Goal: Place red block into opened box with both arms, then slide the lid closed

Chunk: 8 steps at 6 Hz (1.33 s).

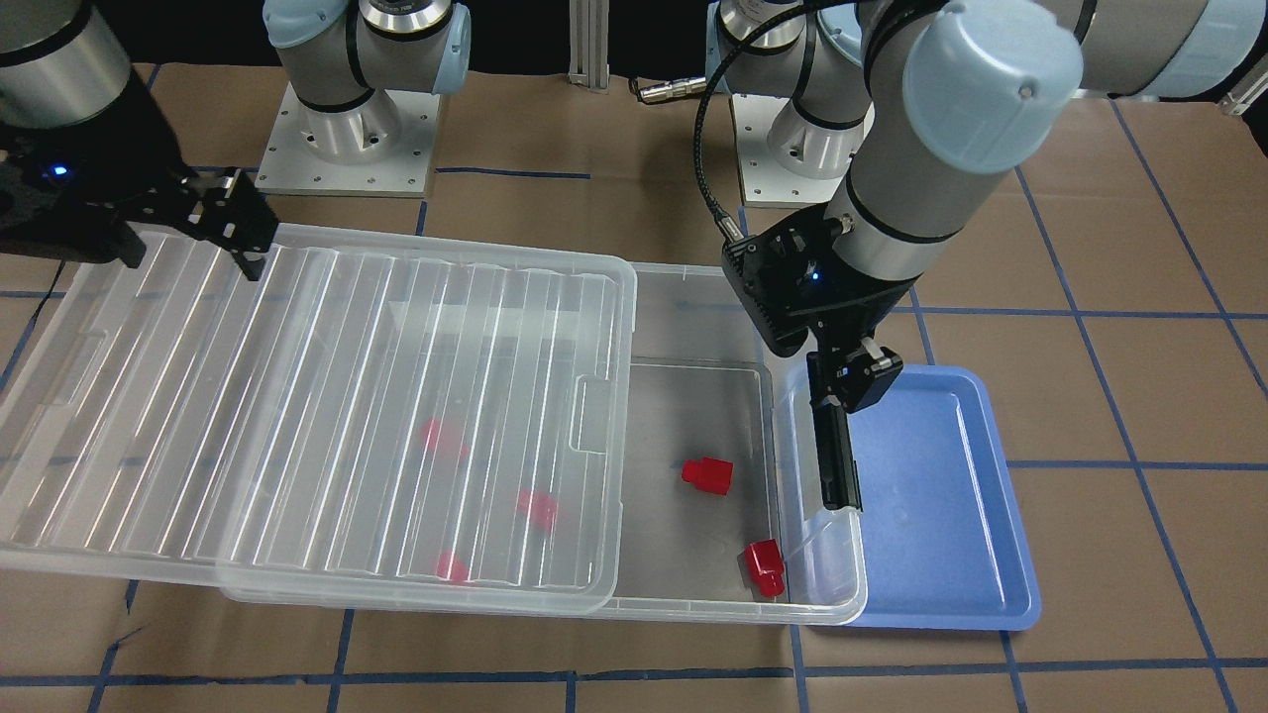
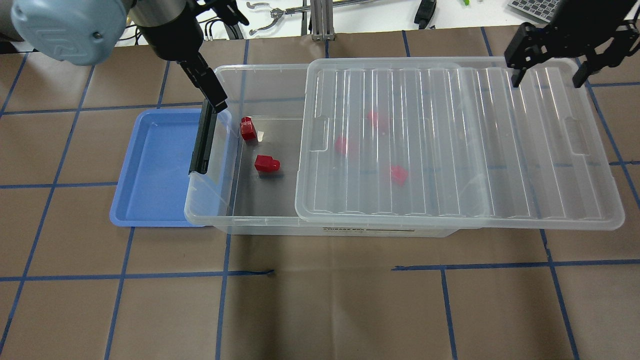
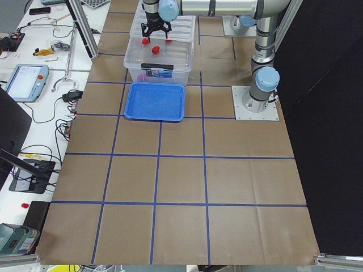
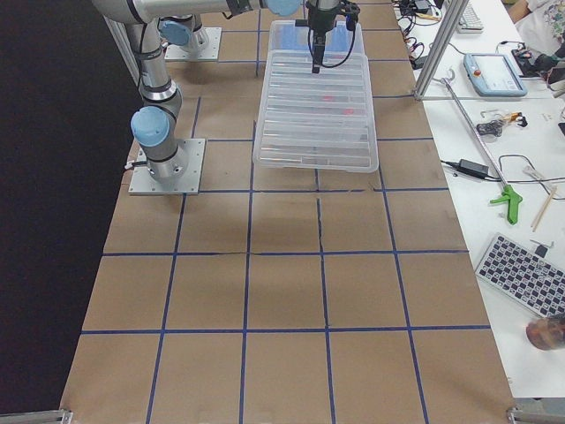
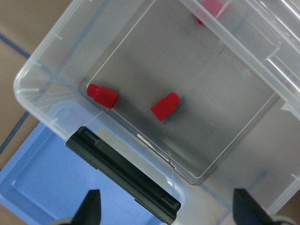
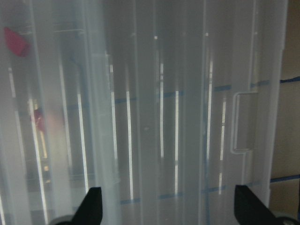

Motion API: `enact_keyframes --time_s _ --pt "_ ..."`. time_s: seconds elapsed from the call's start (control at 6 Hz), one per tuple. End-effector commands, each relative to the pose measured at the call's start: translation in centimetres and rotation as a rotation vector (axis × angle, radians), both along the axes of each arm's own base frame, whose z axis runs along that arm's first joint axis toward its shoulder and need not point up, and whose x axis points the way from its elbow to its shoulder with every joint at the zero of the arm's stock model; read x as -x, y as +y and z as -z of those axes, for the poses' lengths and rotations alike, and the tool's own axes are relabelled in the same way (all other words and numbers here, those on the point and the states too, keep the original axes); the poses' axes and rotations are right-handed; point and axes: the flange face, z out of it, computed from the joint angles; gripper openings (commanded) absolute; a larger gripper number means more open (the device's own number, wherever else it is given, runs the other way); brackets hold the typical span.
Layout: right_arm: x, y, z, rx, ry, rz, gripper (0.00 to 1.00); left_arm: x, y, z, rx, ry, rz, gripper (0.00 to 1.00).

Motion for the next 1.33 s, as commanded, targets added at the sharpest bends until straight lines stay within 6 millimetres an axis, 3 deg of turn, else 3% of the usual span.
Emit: enact_keyframes --time_s 0.0,0.17,0.5,0.67,0.83,1.0,1.17 --pt "10.9 1.3 4.3 0.008 0.019 -0.036 1.0 -0.7 0.1 -1.3 0.072 -0.03 -0.36 0.98" --pt "15.1 2.7 6.3 -0.012 0.061 -0.033 1.0 -0.8 0.1 -1.5 0.079 -0.021 -0.46 0.98" --pt "19.3 3.9 8.7 -0.058 0.139 -0.038 1.0 -1.0 0.4 -1.6 0.077 -0.008 -0.567 0.97" --pt "21.8 3.7 10.2 -0.07 0.149 -0.042 1.0 -3.9 0.6 -2.4 0.069 -0.01 -0.624 0.97" --pt "22.9 3.9 11.0 -0.081 0.137 -0.02 1.0 -4.7 1.1 -2.3 0.043 -0.016 -0.632 0.97" --pt "22.6 4.1 11.5 -0.08 0.124 0.001 1.0 -4.6 1.3 -2.3 0.04 -0.007 -0.631 0.97" --pt "22.0 5.0 13.7 -0.113 0.096 0.045 1.0 -4.7 1.2 -2.3 0.04 -0.008 -0.605 0.97"
